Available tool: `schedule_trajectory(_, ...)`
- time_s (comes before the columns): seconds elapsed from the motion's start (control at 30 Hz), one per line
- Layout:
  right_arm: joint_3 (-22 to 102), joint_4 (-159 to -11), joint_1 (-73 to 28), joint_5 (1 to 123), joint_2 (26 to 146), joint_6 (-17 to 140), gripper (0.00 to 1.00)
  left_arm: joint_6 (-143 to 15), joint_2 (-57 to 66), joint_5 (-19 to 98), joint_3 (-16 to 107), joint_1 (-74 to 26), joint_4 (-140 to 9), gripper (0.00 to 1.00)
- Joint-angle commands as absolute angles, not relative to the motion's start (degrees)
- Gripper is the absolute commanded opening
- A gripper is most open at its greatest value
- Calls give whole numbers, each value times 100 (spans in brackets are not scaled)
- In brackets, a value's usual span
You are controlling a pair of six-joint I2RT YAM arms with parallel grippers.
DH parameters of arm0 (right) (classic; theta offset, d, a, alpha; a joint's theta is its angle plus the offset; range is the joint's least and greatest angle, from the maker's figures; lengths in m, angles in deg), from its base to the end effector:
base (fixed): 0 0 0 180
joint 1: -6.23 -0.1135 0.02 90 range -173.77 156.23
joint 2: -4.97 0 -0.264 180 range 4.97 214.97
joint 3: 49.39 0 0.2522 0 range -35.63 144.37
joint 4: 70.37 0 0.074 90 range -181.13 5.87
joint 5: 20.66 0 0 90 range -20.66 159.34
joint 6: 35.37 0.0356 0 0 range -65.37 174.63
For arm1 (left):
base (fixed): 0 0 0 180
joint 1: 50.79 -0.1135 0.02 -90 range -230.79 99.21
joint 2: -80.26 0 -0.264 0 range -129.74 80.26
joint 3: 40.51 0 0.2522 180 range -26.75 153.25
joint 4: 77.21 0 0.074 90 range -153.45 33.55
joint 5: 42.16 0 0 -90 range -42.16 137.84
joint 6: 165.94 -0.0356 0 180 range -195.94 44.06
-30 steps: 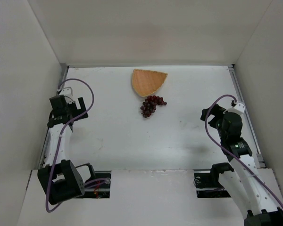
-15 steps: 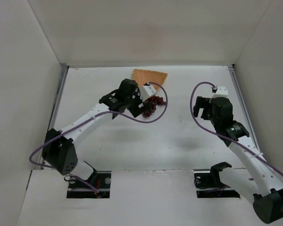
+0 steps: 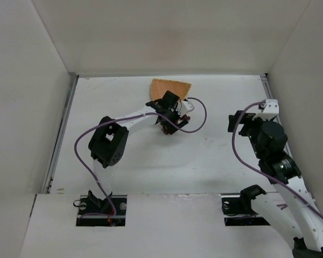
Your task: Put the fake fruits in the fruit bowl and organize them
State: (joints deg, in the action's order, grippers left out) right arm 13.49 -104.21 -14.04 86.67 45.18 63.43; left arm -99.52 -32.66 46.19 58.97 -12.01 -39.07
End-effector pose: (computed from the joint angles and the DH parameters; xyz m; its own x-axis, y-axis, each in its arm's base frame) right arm 0.1510 0.0445 0.3602 -0.1882 0.0862 -0.9783 -0.0281 0.9953 0.0931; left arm 0.3394 -0.2740 0.2122 -0.3037 0.7570 -0.5786 0.8309 0.5076 0.2279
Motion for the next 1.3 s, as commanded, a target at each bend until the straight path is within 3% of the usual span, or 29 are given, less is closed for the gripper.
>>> schedule_trajectory(0.0, 833, -9768, -1455, 9043, 3743, 6316, 100, -9765, -3372, 4169, 6237, -1103, -3885, 97)
schedule_trajectory(0.13, 542, -9679, -1306, 9263, 3293, 6360, 100, -9687, -3768, 4125, 6343, -1076, -3568, 80)
schedule_trajectory(0.2, 393, -9600, -1288, 9202, 3222, 6386, 100, -9616, -3743, 4063, 6299, -1058, -3576, 62)
schedule_trajectory(0.3, -63, -9346, -1315, 9176, 3187, 6832, 100, -9607, -3567, 4019, 6264, -944, -3612, 28)
schedule_trajectory(0.33, -239, -9267, -1315, 9158, 3187, 7148, 100, -9607, -3514, 4028, 6281, -901, -3586, 25)
schedule_trajectory(0.5, -943, -8827, -1069, 8869, 3721, 8529, 100, -9581, -3076, 4116, 6492, -838, -3480, 18)
schedule_trajectory(0.73, -1005, -8168, -630, 8429, 4504, 8785, 100, -9449, -2573, 4370, 7685, -1339, -3919, 18)
schedule_trajectory(0.9, -926, -7992, -550, 8367, 4716, 8829, 100, -9466, -2977, 4415, 8337, -1813, -4410, 19)
schedule_trajectory(1.27, -786, -8193, -576, 8367, 4813, 8794, 100, -10020, -4155, 4441, 8382, -2165, -5694, 22)
